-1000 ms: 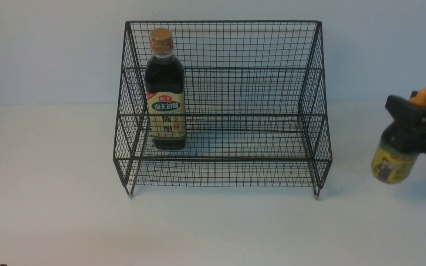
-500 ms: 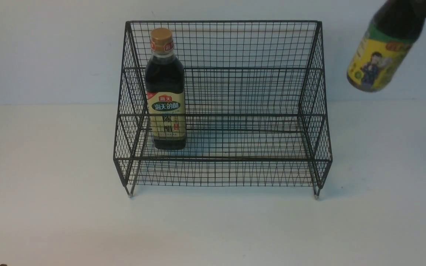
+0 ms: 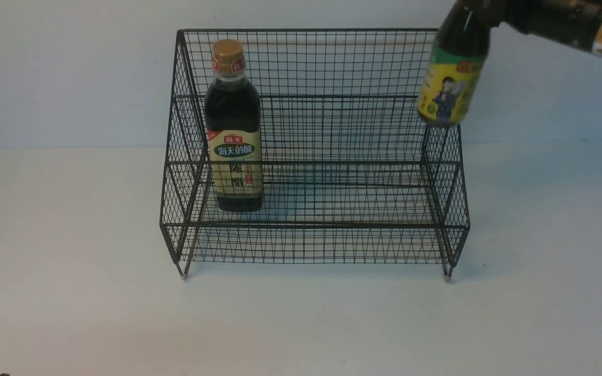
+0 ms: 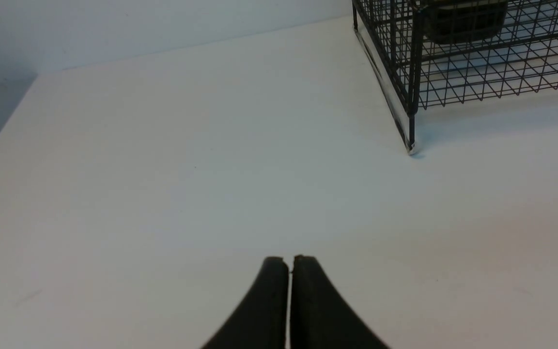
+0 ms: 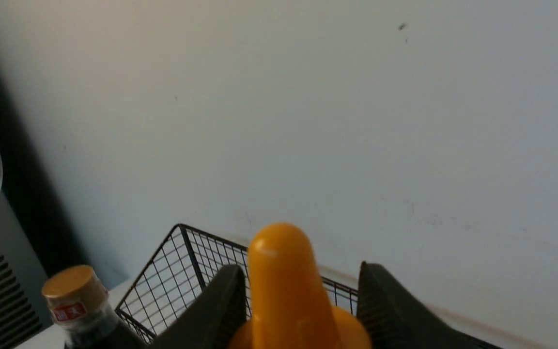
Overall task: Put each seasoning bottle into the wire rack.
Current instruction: Use the right arm to put the condiment bottle back on the shelf
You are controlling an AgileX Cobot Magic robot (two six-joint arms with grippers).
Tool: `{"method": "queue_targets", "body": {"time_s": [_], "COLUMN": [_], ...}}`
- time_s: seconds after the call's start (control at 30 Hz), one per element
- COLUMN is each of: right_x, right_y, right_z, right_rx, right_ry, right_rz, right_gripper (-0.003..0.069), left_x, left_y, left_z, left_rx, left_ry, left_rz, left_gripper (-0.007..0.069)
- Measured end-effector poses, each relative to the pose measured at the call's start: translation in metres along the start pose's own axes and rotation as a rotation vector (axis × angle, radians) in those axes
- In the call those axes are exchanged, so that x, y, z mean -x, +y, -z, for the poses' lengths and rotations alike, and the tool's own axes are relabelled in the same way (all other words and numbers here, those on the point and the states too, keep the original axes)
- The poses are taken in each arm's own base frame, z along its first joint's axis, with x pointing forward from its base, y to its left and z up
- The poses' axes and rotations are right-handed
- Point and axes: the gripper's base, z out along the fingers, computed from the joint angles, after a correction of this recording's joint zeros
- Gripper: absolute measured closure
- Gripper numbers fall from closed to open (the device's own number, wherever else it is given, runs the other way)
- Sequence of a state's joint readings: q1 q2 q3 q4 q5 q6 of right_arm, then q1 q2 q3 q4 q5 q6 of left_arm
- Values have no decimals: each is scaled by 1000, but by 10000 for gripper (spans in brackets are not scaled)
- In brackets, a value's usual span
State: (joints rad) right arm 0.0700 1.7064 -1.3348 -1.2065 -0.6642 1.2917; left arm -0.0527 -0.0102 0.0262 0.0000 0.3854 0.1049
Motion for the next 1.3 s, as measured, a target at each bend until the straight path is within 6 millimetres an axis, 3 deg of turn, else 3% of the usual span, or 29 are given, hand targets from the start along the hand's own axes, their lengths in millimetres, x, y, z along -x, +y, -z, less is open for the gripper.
{"method": "queue_targets", "body": {"time_s": [0.23,0.53,0.77,1.3], "right_x": [-26,-55,-51,-33], "right_y": [-11,-28,-13,11], "right_z": [-30,-47,-45,-31], "right_rx": [19,38,209,343], "right_ry": [48,59,16,79], "right_rz": [32,-37,-14,166], "right_gripper": [377,382,382,382], "left_x": [0,0,0,0], "left_y": [0,0,0,0], "left_z": [0,0,0,0], "left_rx": [0,0,0,0], "left_ry": [0,0,0,0], "left_rz": [0,0,0,0], "left_gripper": [629,629,629,629]}}
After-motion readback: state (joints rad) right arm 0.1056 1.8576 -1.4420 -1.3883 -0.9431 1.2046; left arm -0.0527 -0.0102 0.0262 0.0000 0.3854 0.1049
